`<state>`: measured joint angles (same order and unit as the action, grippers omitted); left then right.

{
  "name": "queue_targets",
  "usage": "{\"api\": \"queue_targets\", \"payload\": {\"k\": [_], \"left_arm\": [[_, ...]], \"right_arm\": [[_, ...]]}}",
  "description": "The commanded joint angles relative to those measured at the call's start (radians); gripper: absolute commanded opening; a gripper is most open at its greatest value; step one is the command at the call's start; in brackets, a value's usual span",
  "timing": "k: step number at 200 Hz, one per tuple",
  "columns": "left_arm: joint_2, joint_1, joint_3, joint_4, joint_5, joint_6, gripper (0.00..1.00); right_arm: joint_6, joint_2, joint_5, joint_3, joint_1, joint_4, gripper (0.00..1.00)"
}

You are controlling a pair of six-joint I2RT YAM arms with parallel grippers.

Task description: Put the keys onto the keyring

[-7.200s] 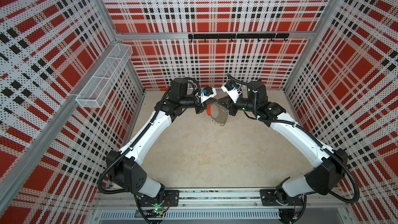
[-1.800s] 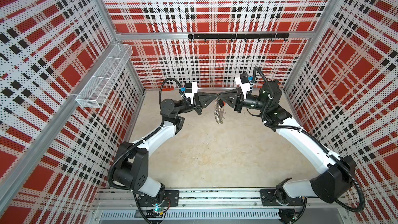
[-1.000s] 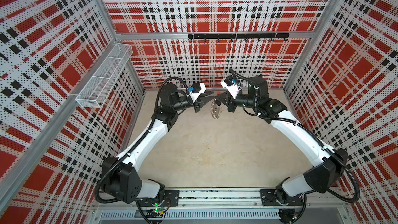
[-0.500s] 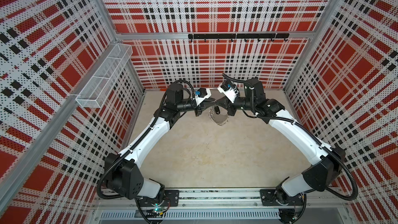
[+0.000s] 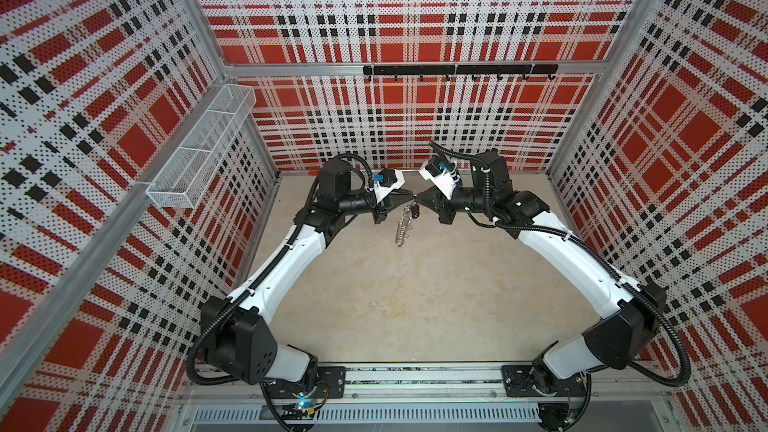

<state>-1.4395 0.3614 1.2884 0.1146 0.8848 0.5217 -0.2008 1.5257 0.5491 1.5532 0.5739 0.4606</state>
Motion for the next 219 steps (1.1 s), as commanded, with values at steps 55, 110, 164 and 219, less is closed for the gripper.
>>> {"api": "queue_targets", "payload": {"k": [55, 110, 164, 219], "left_arm": [[-0.027, 0.016, 0.074, 0.076, 0.049, 0.022, 0.0], [-0.022, 0.013, 0.074, 0.079, 0.068, 0.027, 0.0], [0.007, -0.024, 0.008, -0.148, 0.108, -0.194, 0.0], [0.017, -0.035, -0.052, -0.327, 0.102, -0.349, 0.0]], "right_arm": [[-0.025, -0.015, 0.048, 0.045, 0.03, -0.026, 0.0], [-0.019, -0.033, 0.014, 0.014, 0.029, -0.055, 0.0], [0.002, -0.055, -0.038, -0.028, 0.027, -0.099, 0.17], [0.166, -0.153, 0.083, -0.146, -0.055, -0.282, 0.54]]}}
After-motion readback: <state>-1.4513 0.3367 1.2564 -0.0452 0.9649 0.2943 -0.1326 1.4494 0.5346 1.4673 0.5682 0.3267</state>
